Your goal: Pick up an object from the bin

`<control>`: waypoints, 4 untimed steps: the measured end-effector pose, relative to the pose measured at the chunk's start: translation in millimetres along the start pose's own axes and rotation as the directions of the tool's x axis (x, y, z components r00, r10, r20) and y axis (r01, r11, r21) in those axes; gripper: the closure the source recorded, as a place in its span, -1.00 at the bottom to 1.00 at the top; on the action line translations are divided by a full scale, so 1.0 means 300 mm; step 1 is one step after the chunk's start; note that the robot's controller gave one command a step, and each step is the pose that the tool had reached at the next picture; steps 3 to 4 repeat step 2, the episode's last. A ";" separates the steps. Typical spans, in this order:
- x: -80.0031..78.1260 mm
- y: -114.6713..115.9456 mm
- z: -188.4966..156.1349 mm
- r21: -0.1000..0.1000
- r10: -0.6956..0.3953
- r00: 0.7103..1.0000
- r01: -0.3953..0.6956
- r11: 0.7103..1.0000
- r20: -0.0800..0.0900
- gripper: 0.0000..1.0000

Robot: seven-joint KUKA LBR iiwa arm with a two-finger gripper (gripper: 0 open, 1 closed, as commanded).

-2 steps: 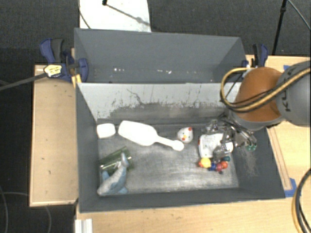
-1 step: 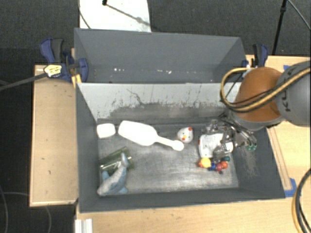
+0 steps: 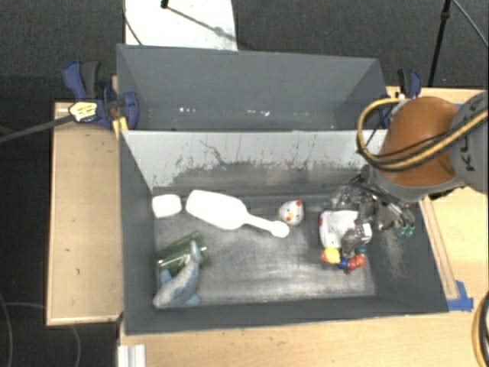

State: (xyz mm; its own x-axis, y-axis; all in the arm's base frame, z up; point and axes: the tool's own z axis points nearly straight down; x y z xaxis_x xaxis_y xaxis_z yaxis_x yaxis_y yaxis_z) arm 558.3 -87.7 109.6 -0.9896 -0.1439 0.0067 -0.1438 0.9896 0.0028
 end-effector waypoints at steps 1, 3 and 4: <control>-0.004 0.002 -0.235 0.002 0.001 1.000 -0.001 1.000 0.005 1.00; -0.044 0.134 -0.400 0.003 -0.009 1.000 0.009 1.000 0.014 1.00; -0.044 0.134 -0.400 0.003 -0.009 1.000 0.009 1.000 0.014 1.00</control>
Offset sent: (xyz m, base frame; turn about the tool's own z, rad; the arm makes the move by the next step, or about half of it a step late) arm 0.0069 0.0382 0.1168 -0.0043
